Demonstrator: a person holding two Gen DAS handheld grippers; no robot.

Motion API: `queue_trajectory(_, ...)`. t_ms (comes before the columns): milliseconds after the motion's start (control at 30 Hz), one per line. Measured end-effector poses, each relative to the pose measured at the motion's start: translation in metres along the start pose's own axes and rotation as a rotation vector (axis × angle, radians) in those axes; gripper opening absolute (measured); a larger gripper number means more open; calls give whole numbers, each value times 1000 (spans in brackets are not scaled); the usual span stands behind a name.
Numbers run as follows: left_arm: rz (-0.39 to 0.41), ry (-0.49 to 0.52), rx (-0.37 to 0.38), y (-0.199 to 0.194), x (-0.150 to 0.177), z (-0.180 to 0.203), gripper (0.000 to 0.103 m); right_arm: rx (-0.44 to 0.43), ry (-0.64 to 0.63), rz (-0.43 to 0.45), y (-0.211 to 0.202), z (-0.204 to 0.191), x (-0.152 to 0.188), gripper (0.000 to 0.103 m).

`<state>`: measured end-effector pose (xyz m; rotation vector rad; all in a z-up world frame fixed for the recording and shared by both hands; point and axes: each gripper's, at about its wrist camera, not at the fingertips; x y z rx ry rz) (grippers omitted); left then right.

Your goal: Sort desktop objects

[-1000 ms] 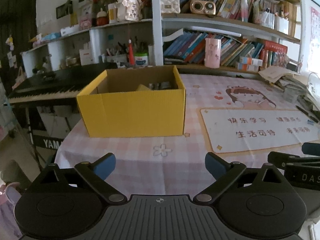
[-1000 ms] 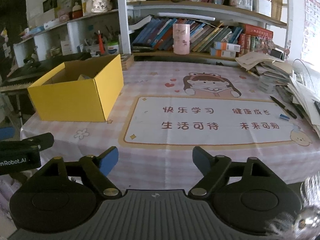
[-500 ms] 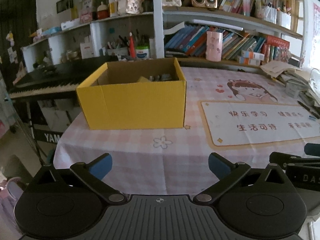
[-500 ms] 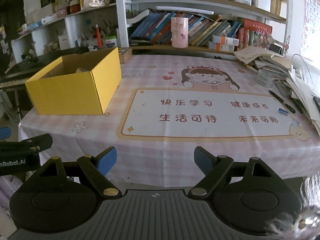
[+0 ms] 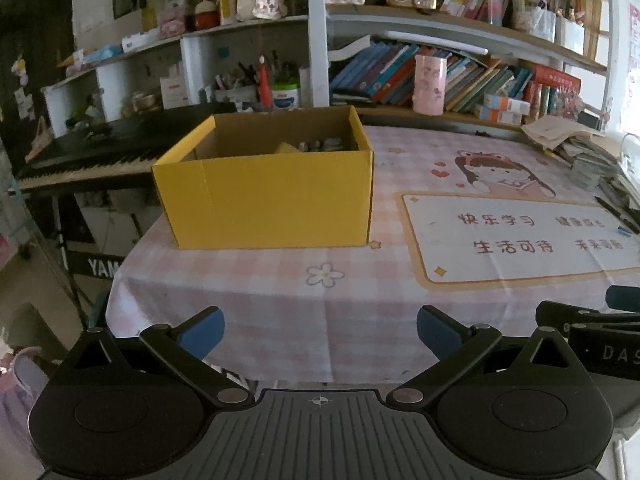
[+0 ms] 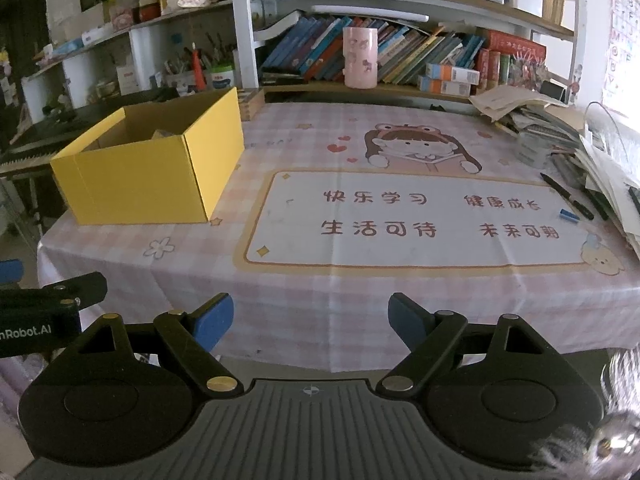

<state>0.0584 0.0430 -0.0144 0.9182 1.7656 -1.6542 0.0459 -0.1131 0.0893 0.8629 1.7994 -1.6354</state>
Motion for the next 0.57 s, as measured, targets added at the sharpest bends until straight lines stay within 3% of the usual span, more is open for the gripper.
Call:
queue_trajectory(233,-26,-7,-3,2,1,0,103,-2,2,-9,2,1,0,83)
queue_trajectory(567,-2,-38,23,1,-1,-1,103,-4,2,-20,4,2,-1,83)
Point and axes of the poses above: each gripper's, at about its wrist camera, not at the fingertips, and y roughly the way its jaws point, z to its right, x to its underside, and after that the axes turned 4 degrees about y, right-handed
